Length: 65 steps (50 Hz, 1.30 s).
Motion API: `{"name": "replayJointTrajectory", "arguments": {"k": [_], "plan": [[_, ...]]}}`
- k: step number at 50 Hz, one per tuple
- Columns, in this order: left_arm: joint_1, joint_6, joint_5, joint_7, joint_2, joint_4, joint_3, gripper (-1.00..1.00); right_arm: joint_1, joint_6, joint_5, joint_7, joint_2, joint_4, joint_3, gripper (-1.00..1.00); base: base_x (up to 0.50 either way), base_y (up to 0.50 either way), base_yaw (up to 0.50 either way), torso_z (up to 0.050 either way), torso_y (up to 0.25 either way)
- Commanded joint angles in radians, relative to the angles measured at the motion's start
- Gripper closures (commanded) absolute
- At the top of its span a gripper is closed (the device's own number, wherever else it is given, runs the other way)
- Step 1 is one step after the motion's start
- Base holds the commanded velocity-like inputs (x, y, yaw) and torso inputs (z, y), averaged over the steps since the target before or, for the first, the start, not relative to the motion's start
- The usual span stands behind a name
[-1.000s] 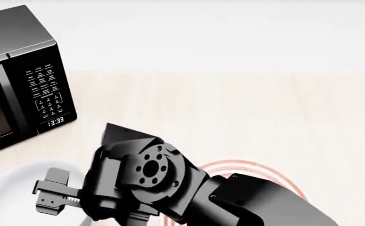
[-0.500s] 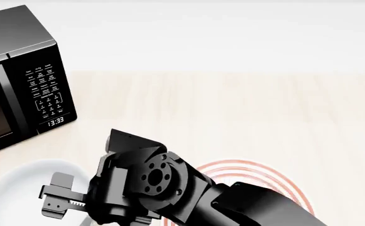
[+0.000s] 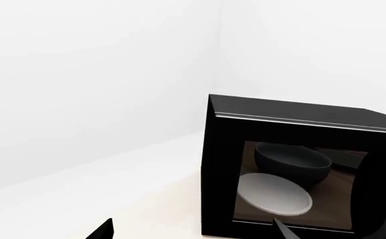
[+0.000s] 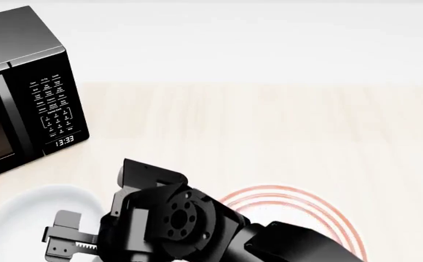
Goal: Put the white bowl to the right of the plate.
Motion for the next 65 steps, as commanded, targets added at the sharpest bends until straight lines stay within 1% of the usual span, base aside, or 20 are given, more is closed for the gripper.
{"name": "replayJointTrajectory", "arguments": {"k": [1, 27, 31, 43, 44, 45, 65], "plan": [[0.007, 0.005, -0.007, -0.001, -0.001, 0.004, -0.003, -1.0, -0.012, -0.004, -0.022, -0.011, 0.0, 0.0, 0.0, -1.0, 0.0, 0.0, 0.0, 0.0, 0.0], [0.022, 0.013, -0.019, -0.006, -0.003, 0.021, -0.005, -1.0, -0.007, -0.055, -0.017, 0.015, 0.0, -0.003, 0.001, -1.0, 0.0, 0.0, 0.0, 0.0, 0.0], [0.024, 0.015, -0.02, -0.007, -0.004, 0.021, -0.006, -1.0, -0.015, -0.077, -0.039, 0.034, 0.0, -0.008, 0.0, -1.0, 0.0, 0.0, 0.0, 0.0, 0.0], [0.031, 0.02, -0.029, -0.007, -0.005, 0.026, -0.01, -1.0, -0.036, -0.068, -0.066, 0.048, 0.0, -0.003, 0.0, -1.0, 0.0, 0.0, 0.0, 0.0, 0.0], [0.031, 0.021, -0.03, -0.007, -0.005, 0.025, -0.011, -1.0, -0.036, -0.063, -0.068, 0.054, 0.0, -0.005, 0.0, 1.0, 0.0, 0.0, 0.0, 0.0, 0.0], [0.032, 0.021, -0.031, -0.008, -0.006, 0.025, -0.012, -1.0, -0.036, -0.063, -0.081, 0.083, 0.0, -0.011, -0.001, 1.0, 0.0, 0.0, 0.0, 0.0, 0.0], [0.043, 0.029, -0.041, -0.01, -0.006, 0.036, -0.014, -1.0, 0.006, -0.084, -0.104, 0.092, 0.0, -0.049, 0.004, 1.0, 0.0, 0.0, 0.0, 0.0, 0.0]]}}
